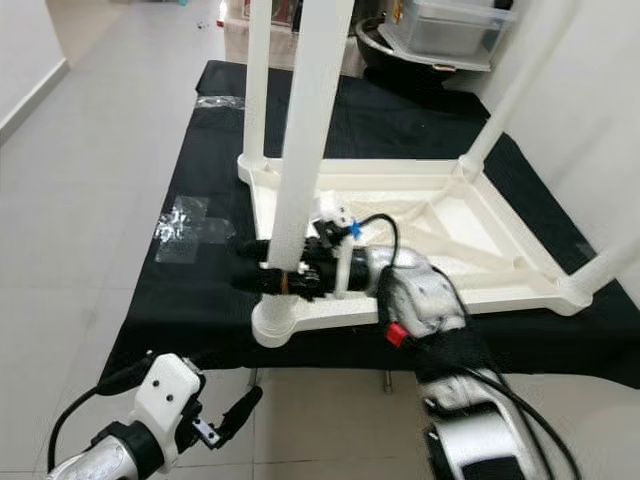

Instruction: Building children table

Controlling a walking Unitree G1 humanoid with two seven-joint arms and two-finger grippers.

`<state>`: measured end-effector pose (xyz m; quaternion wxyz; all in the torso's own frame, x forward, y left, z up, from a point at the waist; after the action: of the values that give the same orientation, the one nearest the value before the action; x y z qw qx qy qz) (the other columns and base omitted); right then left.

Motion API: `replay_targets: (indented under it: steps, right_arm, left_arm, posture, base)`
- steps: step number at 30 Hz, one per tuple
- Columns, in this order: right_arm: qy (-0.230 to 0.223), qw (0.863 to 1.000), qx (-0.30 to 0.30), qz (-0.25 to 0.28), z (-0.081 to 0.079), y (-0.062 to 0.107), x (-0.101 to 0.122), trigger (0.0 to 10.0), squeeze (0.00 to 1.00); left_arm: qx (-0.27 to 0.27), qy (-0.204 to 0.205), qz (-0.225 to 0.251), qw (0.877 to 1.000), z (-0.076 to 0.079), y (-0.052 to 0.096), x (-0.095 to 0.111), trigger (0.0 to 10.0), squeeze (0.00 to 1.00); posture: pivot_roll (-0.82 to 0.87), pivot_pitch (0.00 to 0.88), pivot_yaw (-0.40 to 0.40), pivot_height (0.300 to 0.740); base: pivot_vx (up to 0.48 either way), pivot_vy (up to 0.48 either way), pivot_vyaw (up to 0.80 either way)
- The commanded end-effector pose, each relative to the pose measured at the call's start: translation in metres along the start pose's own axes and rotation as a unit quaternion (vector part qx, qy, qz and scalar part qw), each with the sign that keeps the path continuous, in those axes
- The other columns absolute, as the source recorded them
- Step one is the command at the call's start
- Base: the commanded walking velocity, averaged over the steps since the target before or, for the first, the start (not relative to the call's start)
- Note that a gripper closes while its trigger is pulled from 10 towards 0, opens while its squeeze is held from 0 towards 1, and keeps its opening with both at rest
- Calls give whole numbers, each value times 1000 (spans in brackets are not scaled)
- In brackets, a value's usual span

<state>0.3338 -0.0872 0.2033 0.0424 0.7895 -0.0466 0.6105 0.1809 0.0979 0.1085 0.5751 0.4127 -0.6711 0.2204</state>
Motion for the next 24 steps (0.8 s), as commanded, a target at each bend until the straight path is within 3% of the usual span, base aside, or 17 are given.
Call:
replay_targets:
  steps: [1,3,4,5,7,8,10,11,12,13,14,16,17,19,24]
  right_arm:
    - [-1,999,-34,-4,7,-3,-1,0,0]
    - [8,998,-61,7,11,-5,3,0,0]
    - [28,989,-140,34,24,-5,11,0,0]
    - [38,972,-223,64,36,-1,19,0,0]
    - [38,972,-223,64,36,-1,19,0,0]
    - [42,957,-273,83,43,2,25,0,0]
    - [18,884,-452,121,64,25,30,0,0]
    - [18,884,-452,121,64,25,30,0,0]
    - [18,831,-545,111,70,41,26,0,0]
    - [18,831,-545,111,70,41,26,0,0]
    - [16,777,-618,117,70,53,22,0,0]
    - [-2,701,-698,143,62,66,13,0,0]
    - [-2,701,-698,143,62,66,13,0,0]
    - [-36,663,-727,172,55,65,5,0,0]
    - [-48,659,-727,188,52,57,3,0,0]
  left_arm:
    - [-8,4,-1,1000,3,1,-1,10000,0]
    - [-9,4,-1,1000,4,1,-1,10000,0]
    - [-9,5,-1,1000,4,1,-1,10000,0]
    - [-9,6,-1,1000,3,1,-1,10000,0]
    - [-9,6,-1,1000,3,1,-1,10000,0]
    - [-9,7,-1,1000,3,1,-1,10000,0]
    - [-11,8,-1,1000,3,0,-1,10000,0]
    - [-11,8,-1,1000,3,0,-1,10000,0]
    - [-12,8,-1,1000,3,0,-1,10000,0]
    - [-12,8,-1,1000,3,0,-1,10000,0]
    - [-12,8,-1,1000,3,-1,-1,10000,0]
    - [-13,9,-2,1000,3,0,-1,10000,0]
    - [-13,9,-2,1000,3,0,-1,10000,0]
    - [-13,8,-2,1000,3,0,-1,10000,0]
    - [-13,9,-2,1000,3,0,-1,10000,0]
  posture:
    - [143,79,-153,740]
    - [143,79,-152,740]
    - [140,81,-149,740]
    - [140,81,-149,740]
    - [140,81,-149,740]
    - [140,81,-149,740]
    - [131,83,-147,740]
    - [131,83,-147,740]
    - [133,83,-149,740]
    - [133,83,-149,740]
    - [133,83,-149,740]
    - [133,83,-147,740]
    - [133,83,-147,740]
    - [133,84,-145,740]
    - [133,82,-146,740]
  base:
    - [0,0,0]
    - [0,0,0]
    - [0,0,0]
    - [0,0,0]
    - [0,0,0]
    - [0,0,0]
    - [0,0,0]
    - [0,0,0]
    - [0,0,0]
    - [0,0,0]
    - [0,0,0]
    - [0,0,0]
    - [0,0,0]
    - [0,0,0]
    - [0,0,0]
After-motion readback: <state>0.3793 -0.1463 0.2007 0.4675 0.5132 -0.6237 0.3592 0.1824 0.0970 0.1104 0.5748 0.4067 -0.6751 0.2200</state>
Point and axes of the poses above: a point about 5 cm out from each wrist's last joint towards the gripper, its own y axis pointing back from the gripper into the wrist, its own x axis along the axis of the wrist's last joint, z = x × y, the point moved 1 cm from there along -y, pointing out of the wrist towards the gripper, and after that the axes turned 11 degrees about -y, right-handed, at the moved point
